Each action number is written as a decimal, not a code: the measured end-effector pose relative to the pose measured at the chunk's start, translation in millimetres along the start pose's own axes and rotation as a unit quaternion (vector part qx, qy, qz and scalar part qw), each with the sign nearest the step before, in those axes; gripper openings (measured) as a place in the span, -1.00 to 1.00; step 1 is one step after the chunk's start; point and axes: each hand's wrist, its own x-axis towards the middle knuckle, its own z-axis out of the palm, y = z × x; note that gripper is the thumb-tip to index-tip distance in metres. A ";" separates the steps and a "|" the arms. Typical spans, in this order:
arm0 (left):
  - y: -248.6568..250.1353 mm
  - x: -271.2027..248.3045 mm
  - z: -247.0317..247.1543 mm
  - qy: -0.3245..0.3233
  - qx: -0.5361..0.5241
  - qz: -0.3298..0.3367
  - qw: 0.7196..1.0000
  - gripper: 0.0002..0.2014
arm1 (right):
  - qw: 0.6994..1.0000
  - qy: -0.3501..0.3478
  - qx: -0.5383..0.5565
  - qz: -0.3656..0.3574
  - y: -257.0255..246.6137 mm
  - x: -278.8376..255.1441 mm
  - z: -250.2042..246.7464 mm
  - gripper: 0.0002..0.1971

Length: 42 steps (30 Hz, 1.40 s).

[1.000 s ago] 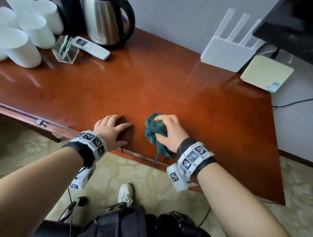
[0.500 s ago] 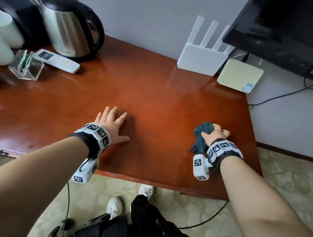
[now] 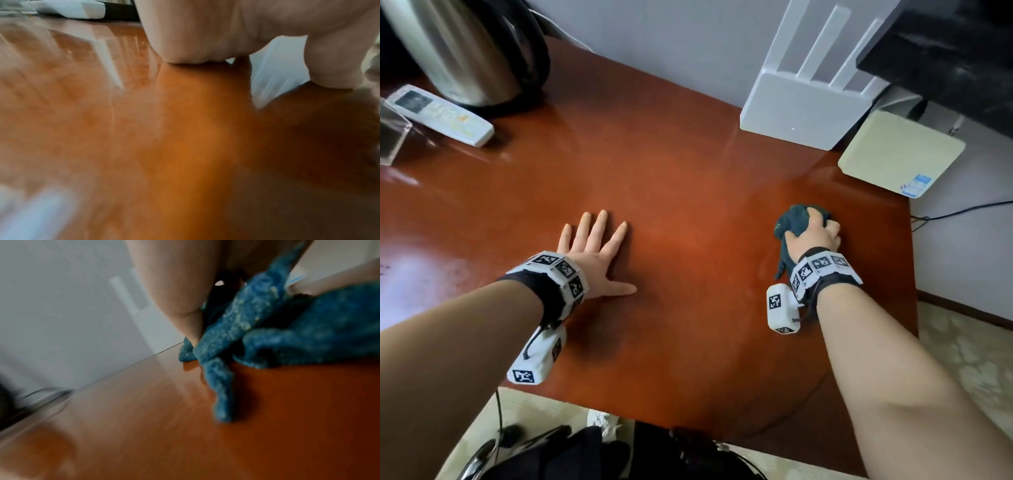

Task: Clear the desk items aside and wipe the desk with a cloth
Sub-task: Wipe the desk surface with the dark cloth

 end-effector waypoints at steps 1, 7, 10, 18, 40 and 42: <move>1.4 0.4 -1.7 -0.005 0.002 -0.003 1.000 0.09 | 0.999 -0.003 -0.012 -0.047 -5.1 -6.9 3.8 -0.43; 3.4 0.9 -2.7 -0.013 0.015 -0.010 1.000 0.09 | 0.909 -0.171 -0.088 -0.370 -35.6 -82.0 35.4 -0.48; 3.7 -0.5 -3.4 -0.007 0.017 -0.009 1.000 0.09 | 0.906 -0.179 -0.061 -0.378 -47.5 -73.0 32.3 -0.49; -8.3 -9.0 4.7 0.021 -0.007 0.030 0.999 -0.03 | 0.974 -0.032 -0.102 -0.198 -45.9 -53.0 36.1 -0.42; -225.1 -131.6 81.7 0.053 -0.009 0.068 0.996 -0.20 | 0.842 -0.291 -0.180 -0.417 -157.3 -329.9 122.6 -0.51; -240.5 -141.2 79.0 0.069 -0.084 0.048 0.993 -0.18 | 0.836 -0.285 -0.168 -0.437 -174.8 -346.6 119.0 -0.50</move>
